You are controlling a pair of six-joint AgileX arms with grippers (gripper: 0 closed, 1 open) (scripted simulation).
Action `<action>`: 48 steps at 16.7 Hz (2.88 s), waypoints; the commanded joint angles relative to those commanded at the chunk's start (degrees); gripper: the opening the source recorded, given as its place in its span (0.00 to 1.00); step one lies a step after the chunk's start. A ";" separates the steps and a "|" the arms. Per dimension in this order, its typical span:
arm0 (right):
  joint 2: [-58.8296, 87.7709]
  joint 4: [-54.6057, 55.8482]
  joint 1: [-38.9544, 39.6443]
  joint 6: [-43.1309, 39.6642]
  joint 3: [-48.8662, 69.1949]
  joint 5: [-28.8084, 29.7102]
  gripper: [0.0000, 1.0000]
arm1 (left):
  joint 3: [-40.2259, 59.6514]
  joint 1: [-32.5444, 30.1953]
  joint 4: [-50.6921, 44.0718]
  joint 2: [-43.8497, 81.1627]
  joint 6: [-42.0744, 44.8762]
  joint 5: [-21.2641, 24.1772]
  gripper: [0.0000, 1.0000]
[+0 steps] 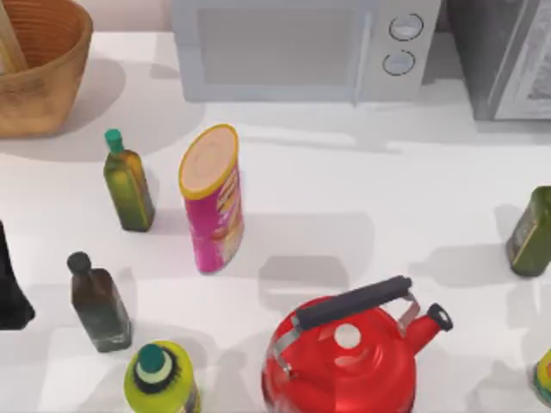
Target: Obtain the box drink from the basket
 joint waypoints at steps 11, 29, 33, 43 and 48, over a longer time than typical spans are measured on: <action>0.00 0.00 0.00 0.00 0.00 0.00 1.00 | 11.04 2.18 13.13 23.14 0.05 2.66 1.00; 0.00 0.00 0.00 0.00 0.00 0.00 1.00 | 51.55 10.44 60.76 112.75 0.51 12.49 1.00; 0.00 0.00 0.00 0.00 0.00 0.00 1.00 | 54.98 11.15 64.76 120.26 0.56 13.29 1.00; 0.00 0.00 0.00 0.00 0.00 0.00 1.00 | 59.51 10.55 62.77 122.84 0.54 12.73 1.00; 0.00 0.00 0.00 0.00 0.00 0.00 1.00 | 67.59 9.80 59.22 127.30 0.50 12.04 1.00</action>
